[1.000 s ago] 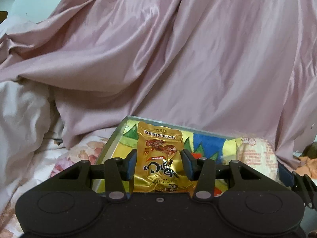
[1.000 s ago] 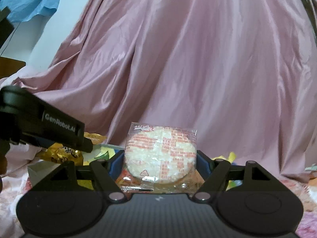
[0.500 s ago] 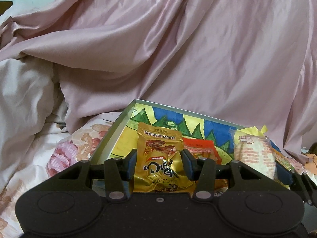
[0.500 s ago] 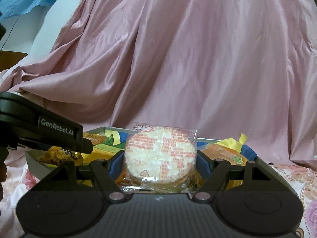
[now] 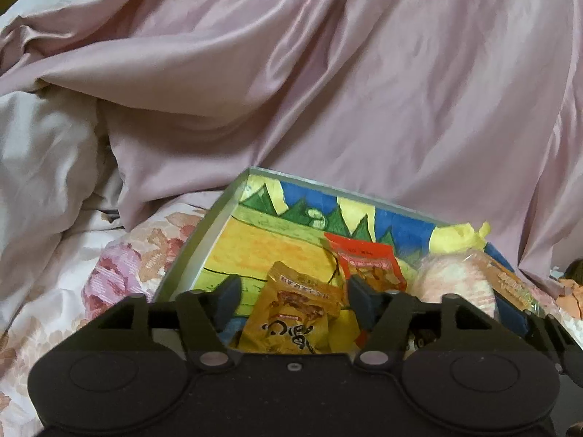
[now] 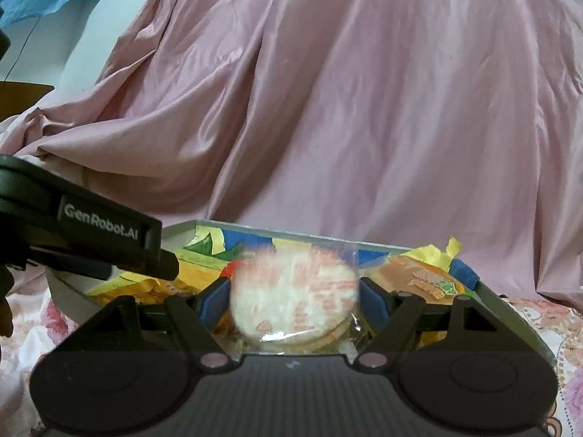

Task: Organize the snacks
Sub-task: 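Lower both packs into the grey tray and open both tools, then withdraw both tools from the tray back toward the remaining snacks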

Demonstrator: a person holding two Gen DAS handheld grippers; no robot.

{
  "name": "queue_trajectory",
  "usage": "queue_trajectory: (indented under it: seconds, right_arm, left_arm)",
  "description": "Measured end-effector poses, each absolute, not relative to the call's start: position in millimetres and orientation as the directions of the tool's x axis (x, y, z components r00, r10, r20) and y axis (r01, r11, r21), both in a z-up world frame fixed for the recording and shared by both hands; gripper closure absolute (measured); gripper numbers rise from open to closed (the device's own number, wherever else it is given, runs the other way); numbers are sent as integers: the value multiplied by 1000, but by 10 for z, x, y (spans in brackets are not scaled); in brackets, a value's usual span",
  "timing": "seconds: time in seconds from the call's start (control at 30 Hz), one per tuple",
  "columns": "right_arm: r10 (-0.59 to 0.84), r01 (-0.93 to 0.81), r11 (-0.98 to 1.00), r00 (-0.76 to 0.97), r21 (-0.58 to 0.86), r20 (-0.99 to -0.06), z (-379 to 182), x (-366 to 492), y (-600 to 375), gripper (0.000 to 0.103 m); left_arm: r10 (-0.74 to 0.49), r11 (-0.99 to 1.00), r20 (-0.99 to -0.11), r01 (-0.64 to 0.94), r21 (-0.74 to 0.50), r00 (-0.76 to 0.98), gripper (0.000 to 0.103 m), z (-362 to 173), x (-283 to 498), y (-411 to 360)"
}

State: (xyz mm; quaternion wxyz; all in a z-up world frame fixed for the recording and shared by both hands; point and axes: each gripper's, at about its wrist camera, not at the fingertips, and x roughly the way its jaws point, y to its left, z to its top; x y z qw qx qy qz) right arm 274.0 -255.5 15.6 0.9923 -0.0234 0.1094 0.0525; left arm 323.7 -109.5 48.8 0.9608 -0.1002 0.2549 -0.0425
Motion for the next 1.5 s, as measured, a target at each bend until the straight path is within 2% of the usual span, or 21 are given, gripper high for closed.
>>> queue_trajectory:
  seconds: [0.13, 0.23, 0.3, 0.43, 0.7, 1.03, 1.5]
  right_arm:
    - [108, -119, 992, 974, -42, -200, 215, 2693, -2529, 16]
    - [109, -122, 991, 978, -61, -175, 293, 2614, -2511, 11]
    - [105, -117, 991, 982, -71, -158, 356, 2547, -2506, 8]
    - [93, -102, 992, 987, -67, -128, 510, 2393, -2526, 1]
    - [48, -56, 996, 991, -64, -124, 758, 2004, -2602, 0]
    - [-3, -5, 999, 988, -52, -153, 872, 1340, -2673, 0]
    - [-92, 73, 988, 985, -133, -147, 865, 468, -2558, 0]
  left_arm:
    - [-114, 973, -457, 7, -231, 882, 13, 556, 3157, -1033]
    - [-105, 967, -431, -10, -256, 896, 4, 630, 3049, -976]
    - [-104, 963, -408, -10, -268, 907, 2, 695, 2971, -953]
    - [-96, 963, -368, -7, -269, 925, 1, 837, 2803, -922]
    - [-70, 954, -302, -25, -300, 951, 1, 1065, 2357, -798]
    - [-75, 947, -287, -22, -320, 955, 1, 1125, 1750, -612]
    - [-131, 963, -342, 37, -268, 930, 1, 851, 1041, -397]
